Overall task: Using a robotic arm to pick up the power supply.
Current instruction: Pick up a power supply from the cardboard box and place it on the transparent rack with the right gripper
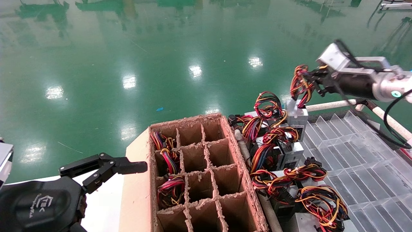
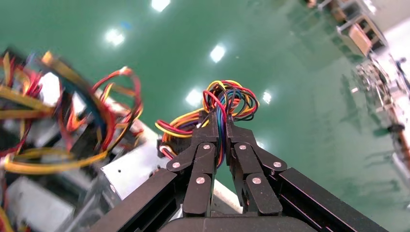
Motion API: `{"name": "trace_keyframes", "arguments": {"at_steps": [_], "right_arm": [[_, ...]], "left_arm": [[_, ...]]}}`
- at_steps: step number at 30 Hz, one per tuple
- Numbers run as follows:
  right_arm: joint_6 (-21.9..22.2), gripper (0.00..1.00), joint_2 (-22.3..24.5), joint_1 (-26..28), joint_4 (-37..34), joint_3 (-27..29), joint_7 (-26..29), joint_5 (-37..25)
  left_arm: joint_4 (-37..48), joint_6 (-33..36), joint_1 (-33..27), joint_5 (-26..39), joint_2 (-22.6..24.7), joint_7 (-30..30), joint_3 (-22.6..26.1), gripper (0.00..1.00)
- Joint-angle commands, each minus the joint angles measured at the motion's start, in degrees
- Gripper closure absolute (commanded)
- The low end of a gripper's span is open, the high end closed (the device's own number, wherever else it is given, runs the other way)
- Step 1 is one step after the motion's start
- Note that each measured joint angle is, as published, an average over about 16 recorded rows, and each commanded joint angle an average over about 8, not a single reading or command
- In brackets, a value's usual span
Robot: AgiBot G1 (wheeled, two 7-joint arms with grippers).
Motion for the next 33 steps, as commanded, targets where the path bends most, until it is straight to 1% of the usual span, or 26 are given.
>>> {"name": "trace_keyframes", "arguments": {"at_steps": [1,5,9,21,33], "right_arm": [[0.45,1.0,0.78,-0.7,-0.17,1.37,0.77,1.98],[0.81,1.0,1.94,-2.35,0.09,3.71,1.25,5.34],[1.07,1.0,2.49,-3.76,0.62,5.12,0.69,7.38],[1.18,1.0,1.93,-6.88,1.1,7.3,-1.38,10.52],[2.12,1.0,3.26,-10.14,0.1,10.2,-0.74,14.69]], "left_arm": [[0.0,0.0,0.0,0.0,0.0,0.0,0.0,0.0],[0.0,0.0,0.0,0.0,0.0,0.0,0.0,0.0],[0.0,0.0,0.0,0.0,0.0,0.0,0.01,0.0],[0.0,-0.01,0.0,-0.01,-0.01,0.01,0.02,0.0],[0.0,-0.01,-0.01,-0.02,-0.01,0.01,0.02,0.0]]}}
